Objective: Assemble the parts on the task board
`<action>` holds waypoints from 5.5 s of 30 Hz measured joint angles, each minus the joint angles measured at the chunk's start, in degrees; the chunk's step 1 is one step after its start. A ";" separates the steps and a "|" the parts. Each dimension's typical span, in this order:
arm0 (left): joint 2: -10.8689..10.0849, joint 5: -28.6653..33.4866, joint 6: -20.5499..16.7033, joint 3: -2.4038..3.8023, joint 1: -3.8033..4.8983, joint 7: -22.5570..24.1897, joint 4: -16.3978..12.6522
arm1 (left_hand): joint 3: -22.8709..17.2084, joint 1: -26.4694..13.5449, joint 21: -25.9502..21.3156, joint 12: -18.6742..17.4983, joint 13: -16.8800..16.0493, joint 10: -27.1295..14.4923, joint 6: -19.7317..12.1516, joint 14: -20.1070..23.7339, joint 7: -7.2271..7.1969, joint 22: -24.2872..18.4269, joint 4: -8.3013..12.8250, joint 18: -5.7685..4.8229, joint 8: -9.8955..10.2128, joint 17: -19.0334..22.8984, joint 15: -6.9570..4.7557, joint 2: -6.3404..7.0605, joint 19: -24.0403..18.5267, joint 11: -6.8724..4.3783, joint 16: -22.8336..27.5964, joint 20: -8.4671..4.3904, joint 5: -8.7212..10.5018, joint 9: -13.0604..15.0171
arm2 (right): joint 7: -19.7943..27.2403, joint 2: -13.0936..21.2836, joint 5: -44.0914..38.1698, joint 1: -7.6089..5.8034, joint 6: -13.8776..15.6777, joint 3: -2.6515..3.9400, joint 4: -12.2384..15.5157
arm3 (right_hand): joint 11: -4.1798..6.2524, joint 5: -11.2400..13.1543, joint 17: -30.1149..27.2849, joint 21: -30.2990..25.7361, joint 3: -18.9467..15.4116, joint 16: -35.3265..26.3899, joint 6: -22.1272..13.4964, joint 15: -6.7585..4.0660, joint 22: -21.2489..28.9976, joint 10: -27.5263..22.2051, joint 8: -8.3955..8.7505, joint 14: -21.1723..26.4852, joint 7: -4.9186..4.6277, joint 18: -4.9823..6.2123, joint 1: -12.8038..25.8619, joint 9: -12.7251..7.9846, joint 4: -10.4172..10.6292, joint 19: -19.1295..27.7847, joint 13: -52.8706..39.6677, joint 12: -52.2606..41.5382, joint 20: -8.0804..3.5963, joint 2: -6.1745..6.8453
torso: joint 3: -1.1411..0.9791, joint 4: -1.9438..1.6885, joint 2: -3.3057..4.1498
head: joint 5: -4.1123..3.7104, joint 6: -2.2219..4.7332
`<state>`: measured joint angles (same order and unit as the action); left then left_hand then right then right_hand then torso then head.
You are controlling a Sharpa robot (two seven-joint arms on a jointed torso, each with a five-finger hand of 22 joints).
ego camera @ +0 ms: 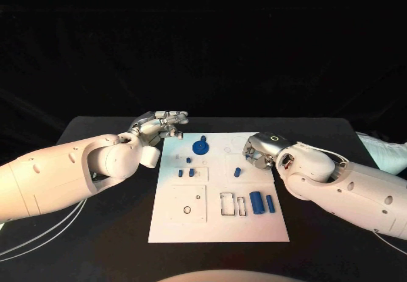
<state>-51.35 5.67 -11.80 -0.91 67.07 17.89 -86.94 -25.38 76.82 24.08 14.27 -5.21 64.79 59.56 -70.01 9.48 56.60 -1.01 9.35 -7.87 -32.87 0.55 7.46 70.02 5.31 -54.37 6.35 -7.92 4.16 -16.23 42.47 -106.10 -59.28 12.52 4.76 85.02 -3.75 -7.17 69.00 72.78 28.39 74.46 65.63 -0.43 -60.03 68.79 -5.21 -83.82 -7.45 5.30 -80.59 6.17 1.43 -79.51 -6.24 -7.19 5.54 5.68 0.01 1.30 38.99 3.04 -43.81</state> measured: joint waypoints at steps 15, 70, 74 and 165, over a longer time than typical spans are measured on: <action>0.17 -0.90 0.05 -0.02 0.00 0.15 0.26 | 0.00 0.00 -0.12 0.00 0.01 0.00 0.00 0.17 0.00 -0.06 0.00 0.00 0.00 0.04 0.17 0.00 0.00 0.00 0.00 0.00 0.00 0.00 | 0.11 3.25 2.18 -0.08 3.71 1.47 6.10 | -0.02 0.44 0.00 0.00 0.00 0.00 0.02 -0.21 -0.07 0.01 -0.20 -0.21 0.03 0.00 0.00 0.08 0.00 -0.20 0.11 0.24 -0.20 0.00 | 0.00 0.09 0.03 | 0.18 0.01; 1.35 -2.28 0.57 -0.02 -0.05 0.27 0.64 | 0.16 0.22 -0.23 0.35 -0.01 0.00 0.00 0.17 0.00 -0.18 0.16 0.00 0.00 0.13 0.17 -0.22 0.00 0.00 0.22 0.00 0.00 -0.01 | 3.43 -7.92 7.82 7.32 -1.00 -0.72 9.51 | -0.11 0.56 -0.60 -0.01 0.48 -0.23 0.02 -0.20 0.82 0.07 0.05 -0.21 -0.17 -0.01 0.23 0.11 -0.48 0.02 0.39 0.91 -0.41 -0.23 | 0.08 0.01 0.06 | 4.49 -1.91; 1.35 -2.30 0.60 -0.02 -0.05 0.27 0.65 | 0.16 0.22 -0.23 0.35 -0.01 0.00 0.00 0.17 0.00 -0.18 0.16 0.00 0.00 0.13 0.17 -0.22 0.00 0.00 0.22 0.00 0.00 -0.01 | 3.44 -8.39 7.71 7.42 -1.26 -0.72 9.01 | -0.11 0.66 -0.60 -0.01 0.47 -0.23 0.02 -0.20 0.82 0.07 0.06 -0.21 -0.17 -0.01 0.23 0.08 -0.48 0.02 0.38 0.91 -0.41 -0.23 | 0.07 -0.02 0.05 | 4.54 -1.96; 1.85 -2.74 1.83 -0.04 -0.34 -0.12 1.39 | 0.31 0.22 -0.45 0.35 -0.01 -0.50 0.00 0.56 0.00 -0.36 0.32 0.00 0.00 0.21 0.17 -0.22 0.00 0.09 0.22 0.00 0.00 -0.01 | 0.22 3.62 3.62 2.00 -4.17 0.94 11.80 | -1.75 -0.04 -6.01 -4.23 -5.36 -3.46 -8.20 1.25 6.65 -9.26 1.48 -0.21 -0.40 0.88 3.53 -1.96 -0.60 2.15 2.43 -2.26 0.71 1.71 | 0.04 0.55 0.03 | 2.84 -0.01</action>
<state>-49.50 2.93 -9.96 -0.95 66.72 17.77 -85.55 -25.06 77.04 23.63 14.63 -5.22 64.29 59.55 -69.46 9.48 56.23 -0.69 9.34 -7.87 -32.66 0.73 7.24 70.02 5.41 -54.15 6.35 -7.92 4.15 -16.01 46.09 -102.48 -57.28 8.35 5.70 96.81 -5.51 -7.20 62.98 68.54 23.03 71.00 57.43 0.82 -53.39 59.53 -3.74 -84.03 -7.85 6.18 -77.06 4.22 0.83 -77.36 -3.80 -9.46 6.25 7.39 0.05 1.85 39.02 5.88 -43.82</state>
